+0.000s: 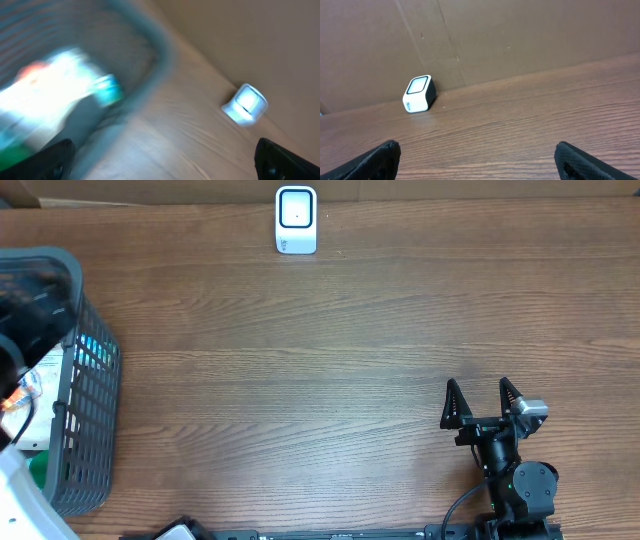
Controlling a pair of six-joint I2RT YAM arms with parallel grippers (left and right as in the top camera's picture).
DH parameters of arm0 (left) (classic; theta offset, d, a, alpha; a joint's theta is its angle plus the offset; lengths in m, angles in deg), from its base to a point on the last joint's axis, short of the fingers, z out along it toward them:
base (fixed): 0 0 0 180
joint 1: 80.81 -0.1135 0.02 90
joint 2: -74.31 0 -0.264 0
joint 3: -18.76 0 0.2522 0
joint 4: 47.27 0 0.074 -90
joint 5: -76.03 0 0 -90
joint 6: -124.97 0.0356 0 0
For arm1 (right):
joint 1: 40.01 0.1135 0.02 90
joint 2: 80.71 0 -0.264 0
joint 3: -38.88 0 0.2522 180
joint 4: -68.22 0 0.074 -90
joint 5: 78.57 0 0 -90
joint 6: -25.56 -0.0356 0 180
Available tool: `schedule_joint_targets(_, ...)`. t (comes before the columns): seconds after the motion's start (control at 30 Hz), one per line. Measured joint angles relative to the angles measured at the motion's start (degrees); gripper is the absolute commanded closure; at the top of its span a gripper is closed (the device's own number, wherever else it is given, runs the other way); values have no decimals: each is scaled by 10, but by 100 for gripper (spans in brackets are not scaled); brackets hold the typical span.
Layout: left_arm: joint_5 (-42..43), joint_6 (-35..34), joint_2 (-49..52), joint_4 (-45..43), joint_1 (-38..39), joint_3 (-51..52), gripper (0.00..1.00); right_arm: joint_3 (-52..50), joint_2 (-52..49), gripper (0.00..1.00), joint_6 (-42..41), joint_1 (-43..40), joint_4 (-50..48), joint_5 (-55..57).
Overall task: Scan the item barcode
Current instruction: 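Reach into the basket and grasp the green-capped jar with the left gripper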
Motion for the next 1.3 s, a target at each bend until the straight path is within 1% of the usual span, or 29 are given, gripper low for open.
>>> schedule_joint_targets(0.1,-51,-55,11,25,-62,4,0,0,0,0,0,0,0,0)
schedule_joint_targets(0.27,-112,-94,59,54,-97,31,0,0,0,0,0,0,0,0)
schedule_joint_targets(0.47,-163,-105,143,94,-132,45,0,0,0,0,0,0,0,0)
schedule_joint_targets(0.67,-180,-107,176,109,-172,62,0,0,0,0,0,0,0,0)
schedule_joint_targets(0.8,-183,-104,182,85,-197,128,0,0,0,0,0,0,0,0)
schedule_joint_targets(1.03,-179,-76,188,-2,-245,260,0,0,0,0,0,0,0,0)
schedule_joint_targets(1.17,-163,-51,188,-45,-266,309,3,0,0,0,0,0,0,0)
schedule_joint_targets(1.3,-155,-35,188,-70,-266,337,3,0,0,0,0,0,0,0)
